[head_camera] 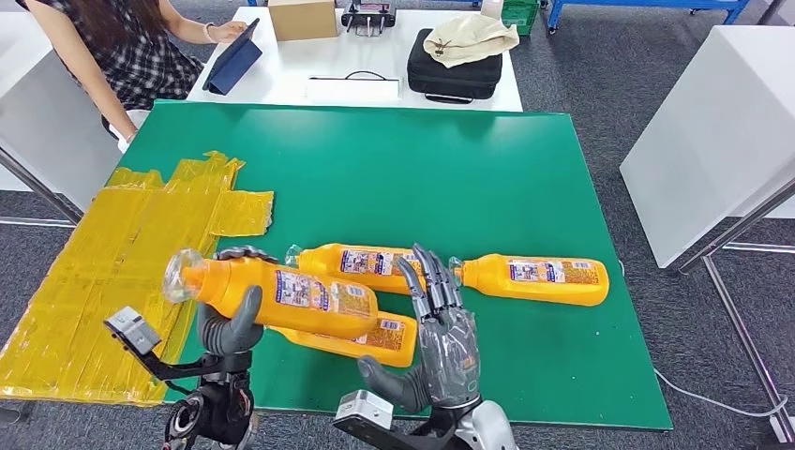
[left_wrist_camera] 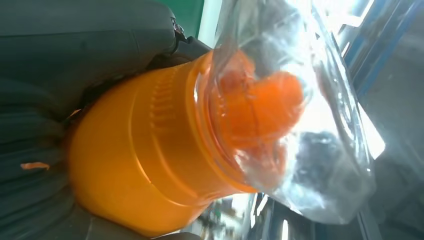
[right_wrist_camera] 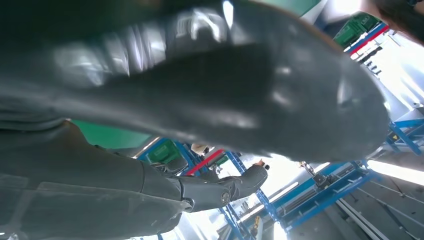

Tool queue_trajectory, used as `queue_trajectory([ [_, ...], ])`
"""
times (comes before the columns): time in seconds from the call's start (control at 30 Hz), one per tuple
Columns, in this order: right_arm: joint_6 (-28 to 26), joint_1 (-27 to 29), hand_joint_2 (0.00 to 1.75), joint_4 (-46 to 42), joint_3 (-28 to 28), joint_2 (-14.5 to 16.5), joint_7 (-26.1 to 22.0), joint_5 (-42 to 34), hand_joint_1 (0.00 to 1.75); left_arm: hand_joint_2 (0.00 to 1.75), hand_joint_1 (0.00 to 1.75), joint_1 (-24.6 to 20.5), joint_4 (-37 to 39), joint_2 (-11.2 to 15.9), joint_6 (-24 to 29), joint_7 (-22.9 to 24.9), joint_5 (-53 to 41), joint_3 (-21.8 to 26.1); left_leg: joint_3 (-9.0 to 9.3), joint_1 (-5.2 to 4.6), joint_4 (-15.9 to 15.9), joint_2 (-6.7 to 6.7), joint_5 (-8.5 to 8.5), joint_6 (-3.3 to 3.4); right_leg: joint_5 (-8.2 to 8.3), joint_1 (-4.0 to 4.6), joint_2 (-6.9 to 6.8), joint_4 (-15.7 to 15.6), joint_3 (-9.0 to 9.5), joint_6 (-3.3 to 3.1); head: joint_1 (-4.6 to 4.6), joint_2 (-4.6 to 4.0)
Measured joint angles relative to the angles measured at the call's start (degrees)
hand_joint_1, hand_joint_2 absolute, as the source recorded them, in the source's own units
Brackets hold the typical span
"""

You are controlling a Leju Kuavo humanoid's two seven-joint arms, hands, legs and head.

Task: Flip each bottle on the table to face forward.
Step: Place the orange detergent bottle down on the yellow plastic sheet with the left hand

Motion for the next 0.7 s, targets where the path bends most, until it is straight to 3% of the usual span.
queue_trajectory([
  [0.13,1.04,0.65,0.00,-0.88,-0.03,-0.37,0.01,-0.01,0.00,1.75,1.75,-2.09,-0.17,0.16,10.40,-2.21,-7.42,1.80,0.00,0.02,0.00,-0.01,0.01,-0.01,0.00,0.02,0.00,0.01,0.00,0.00,0.00,-0.01],
  [0.33,4.26,2.10,0.00,-2.68,-0.88,-0.40,0.37,1.33,0.00,1.75,1.75,-6.56,-2.77,0.76,36.33,-5.46,-29.79,5.38,0.00,0.02,0.00,-0.01,0.03,0.00,0.01,0.02,0.00,0.03,0.02,-0.01,0.01,0.01],
  [0.4,5.92,2.35,0.00,-3.14,-1.28,-0.14,0.20,1.29,0.00,1.75,1.75,-7.52,-4.42,1.25,42.74,-5.48,-38.53,6.73,0.00,0.02,0.00,-0.01,0.03,0.00,0.00,0.02,0.00,0.03,0.02,-0.01,0.00,0.01],
  [0.57,8.82,2.30,0.00,-3.26,-2.45,1.21,-0.70,0.25,0.00,1.75,1.75,-9.07,-6.93,1.60,45.81,-4.06,-66.25,11.13,-0.01,0.01,-0.01,-0.07,0.03,0.00,0.00,0.01,-0.05,0.03,0.03,0.00,0.01,0.01],
  [0.7,9.21,2.29,0.00,-3.27,-2.87,1.82,-0.89,0.00,0.00,1.75,1.75,-9.57,-7.33,1.58,45.88,-3.90,-71.26,13.71,0.01,0.00,-0.01,-0.04,0.03,0.00,0.00,0.01,-0.04,0.02,0.03,-0.01,0.01,0.00],
])
